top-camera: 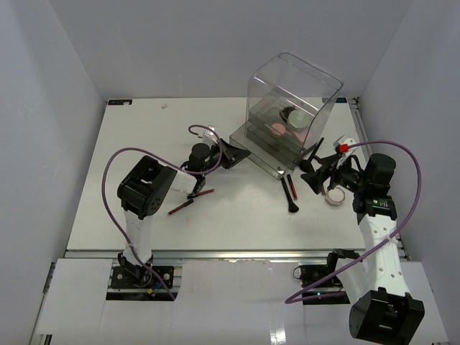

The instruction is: Organize the makeup

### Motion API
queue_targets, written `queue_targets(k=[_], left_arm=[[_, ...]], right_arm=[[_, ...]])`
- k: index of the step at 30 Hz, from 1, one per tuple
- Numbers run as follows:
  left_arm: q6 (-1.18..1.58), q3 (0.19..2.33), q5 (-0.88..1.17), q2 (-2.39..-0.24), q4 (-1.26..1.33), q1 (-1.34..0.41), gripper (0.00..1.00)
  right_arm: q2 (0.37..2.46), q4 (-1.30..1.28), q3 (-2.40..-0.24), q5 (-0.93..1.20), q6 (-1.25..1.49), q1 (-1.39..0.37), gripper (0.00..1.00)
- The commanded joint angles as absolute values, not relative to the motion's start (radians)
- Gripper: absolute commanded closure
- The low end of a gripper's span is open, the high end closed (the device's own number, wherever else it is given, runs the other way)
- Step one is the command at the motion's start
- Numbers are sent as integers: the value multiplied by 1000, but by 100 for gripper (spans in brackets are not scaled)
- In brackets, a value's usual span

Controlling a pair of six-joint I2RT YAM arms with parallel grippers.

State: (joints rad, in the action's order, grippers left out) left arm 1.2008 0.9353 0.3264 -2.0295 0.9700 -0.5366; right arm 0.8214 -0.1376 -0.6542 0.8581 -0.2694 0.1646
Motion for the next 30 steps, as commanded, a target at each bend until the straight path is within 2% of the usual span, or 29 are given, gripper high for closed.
queue_targets(k=[1,3,7,15,19,24,30], left_arm=[[1131,909,340,-1931,999,-520,68],[1107,895,348,-1900,982,-514,51],[1042,858,345,-1831,964,-510,37],[888,763,325,-1618,855,-499,25],[792,711,312,-1502,757,-493,23],[746,655,258,-1279,569,-434,4],[640,697,218,-969,301,-399,2]], right_arm=[[834,-122,-640,908,-311,172,9],[849,-154,-648,924,-347,172,6],[898,-215,-679,935,-405,170,4],[971,-350,-747,897,-525,166,5],[1006,-403,-773,762,-557,148,5],[1024,-424,-774,557,-556,113,7],[1049,-408,-749,451,-500,87,6]])
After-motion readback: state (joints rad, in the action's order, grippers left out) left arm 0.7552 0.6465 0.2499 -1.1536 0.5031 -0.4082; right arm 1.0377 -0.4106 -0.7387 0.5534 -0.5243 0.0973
